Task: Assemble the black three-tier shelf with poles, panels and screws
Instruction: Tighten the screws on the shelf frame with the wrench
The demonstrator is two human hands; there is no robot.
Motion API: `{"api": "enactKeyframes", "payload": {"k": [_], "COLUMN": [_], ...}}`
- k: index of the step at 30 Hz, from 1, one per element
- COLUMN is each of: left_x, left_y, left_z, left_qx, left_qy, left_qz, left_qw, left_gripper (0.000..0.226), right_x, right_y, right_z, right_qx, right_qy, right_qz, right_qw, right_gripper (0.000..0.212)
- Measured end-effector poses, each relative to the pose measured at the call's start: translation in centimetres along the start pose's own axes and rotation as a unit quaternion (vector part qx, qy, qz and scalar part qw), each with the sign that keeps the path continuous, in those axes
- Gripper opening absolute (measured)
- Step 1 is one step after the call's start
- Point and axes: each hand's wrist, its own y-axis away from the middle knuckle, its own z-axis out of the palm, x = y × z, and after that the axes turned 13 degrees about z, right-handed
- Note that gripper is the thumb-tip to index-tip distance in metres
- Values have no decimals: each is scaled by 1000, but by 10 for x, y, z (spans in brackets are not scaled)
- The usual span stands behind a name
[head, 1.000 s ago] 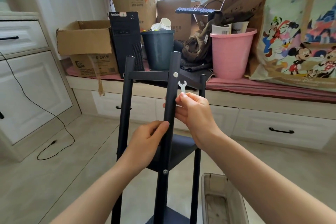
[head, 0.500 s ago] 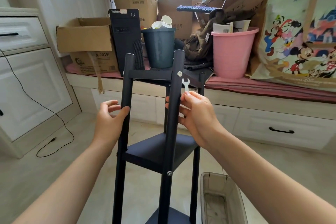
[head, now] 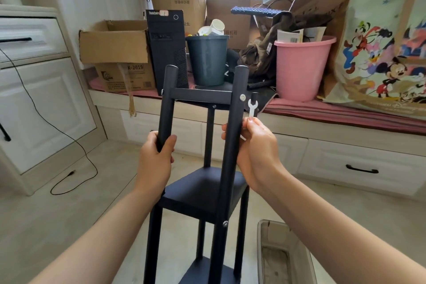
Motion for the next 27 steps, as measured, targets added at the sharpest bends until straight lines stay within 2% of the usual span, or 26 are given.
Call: {"api": "enactKeyframes", "payload": {"k": [11, 15, 17, 19, 21, 24, 27], "left_x": [16, 22, 24, 25, 25, 26, 29], "left_y": [16, 22, 23, 23, 21, 19, 20], "left_z": [1, 5, 7, 9, 10, 11, 14], "left_qx": [-43, -60, -56, -50, -51, -64, -70], "left_qy": [66, 63, 62, 62, 64, 70, 67], "left_qz": [21, 48, 55, 52, 46, 46, 52], "left_qw": [997, 995, 995, 995, 996, 994, 994], "left_gripper": [6, 5, 6, 6, 6, 5, 4], "right_x": [-7, -13, -18, -25, -30, -32, -24], "right_y": [-26, -33, -35, -35, -34, -28, -21], "right_z": [-22, -24, -26, -31, -35, -32, -22], "right_qx": [25, 62, 109, 171, 194, 140, 37], "right_qy": [33, 62, 89, 170, 239, 257, 300], "right_qz": [-24, 6, 10, -50, -153, -236, -229], "right_qw": [999, 996, 990, 969, 939, 927, 925], "right_gripper": [28, 30, 34, 34, 30, 25, 25]}}
